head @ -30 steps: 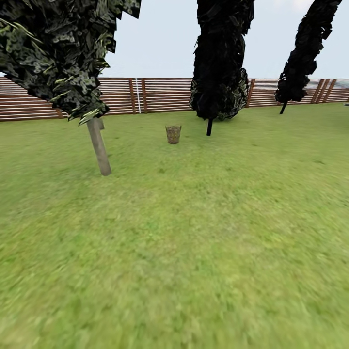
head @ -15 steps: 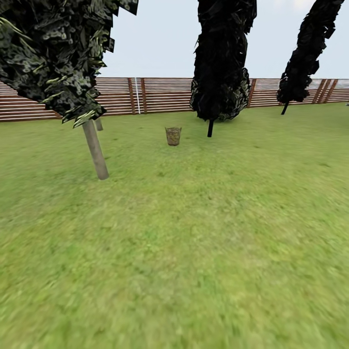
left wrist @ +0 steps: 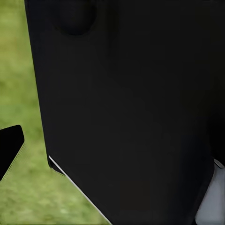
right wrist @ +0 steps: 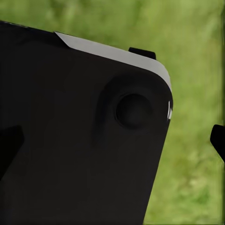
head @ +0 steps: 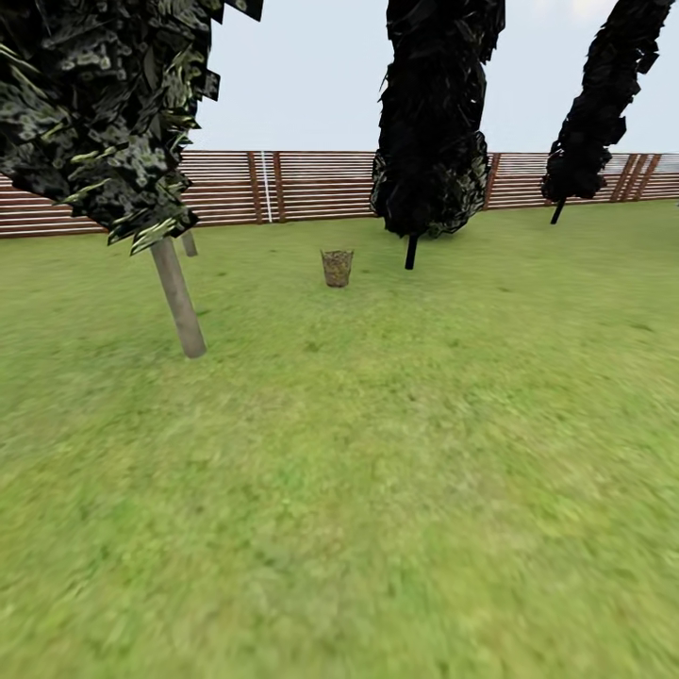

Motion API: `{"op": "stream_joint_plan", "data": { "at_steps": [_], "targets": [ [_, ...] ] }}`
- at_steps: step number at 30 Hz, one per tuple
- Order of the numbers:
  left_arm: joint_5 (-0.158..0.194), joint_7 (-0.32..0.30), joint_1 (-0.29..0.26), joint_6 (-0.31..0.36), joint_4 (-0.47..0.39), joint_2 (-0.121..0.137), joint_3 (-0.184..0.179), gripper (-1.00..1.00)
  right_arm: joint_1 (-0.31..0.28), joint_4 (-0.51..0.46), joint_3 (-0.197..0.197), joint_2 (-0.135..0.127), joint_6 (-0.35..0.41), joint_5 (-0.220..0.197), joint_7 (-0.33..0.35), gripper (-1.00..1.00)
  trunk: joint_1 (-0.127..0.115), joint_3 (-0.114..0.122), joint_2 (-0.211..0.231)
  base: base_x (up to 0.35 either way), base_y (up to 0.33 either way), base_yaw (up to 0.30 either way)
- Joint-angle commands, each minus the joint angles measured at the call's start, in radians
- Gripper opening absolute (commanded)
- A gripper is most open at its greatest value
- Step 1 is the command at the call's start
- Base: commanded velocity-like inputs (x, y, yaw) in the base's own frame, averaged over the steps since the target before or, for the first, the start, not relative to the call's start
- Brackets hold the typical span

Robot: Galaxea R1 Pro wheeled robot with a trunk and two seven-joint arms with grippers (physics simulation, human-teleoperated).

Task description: Take the three Easter eggs out of the wicker basket on the lawn in the garden, then place them on the lawn next to a single tree (choose any tree) so that all three eggs are next to the same tree and none are left in the basket.

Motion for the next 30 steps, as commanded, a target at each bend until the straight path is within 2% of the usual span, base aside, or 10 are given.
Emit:
{"op": "stream_joint_plan", "data": {
  "at_steps": [1,15,21,30],
  "targets": [
    [0.001,-0.001,0.001,-0.001,-0.002,0.000,0.001,1.00,0.000,0.001,0.002,0.000,-0.002,0.003,0.001,1.00,0.001,-0.001,0.000,0.332,0.000,0.000],
    [0.001,-0.001,0.001,-0.001,-0.002,0.000,0.001,1.00,0.000,0.000,0.001,-0.001,-0.003,0.003,0.001,1.00,0.001,-0.001,0.000,0.333,0.000,-0.001],
    [0.001,-0.001,0.001,-0.001,-0.002,0.000,0.001,1.00,0.000,0.000,0.002,-0.001,-0.003,0.003,0.002,1.00,0.001,-0.001,0.000,0.333,0.000,-0.157],
    [0.001,-0.001,0.001,-0.001,-0.002,0.000,0.001,1.00,0.000,0.001,0.002,0.000,-0.003,0.003,0.002,1.00,0.001,-0.001,0.000,0.333,0.000,-0.017]
  ]
}}
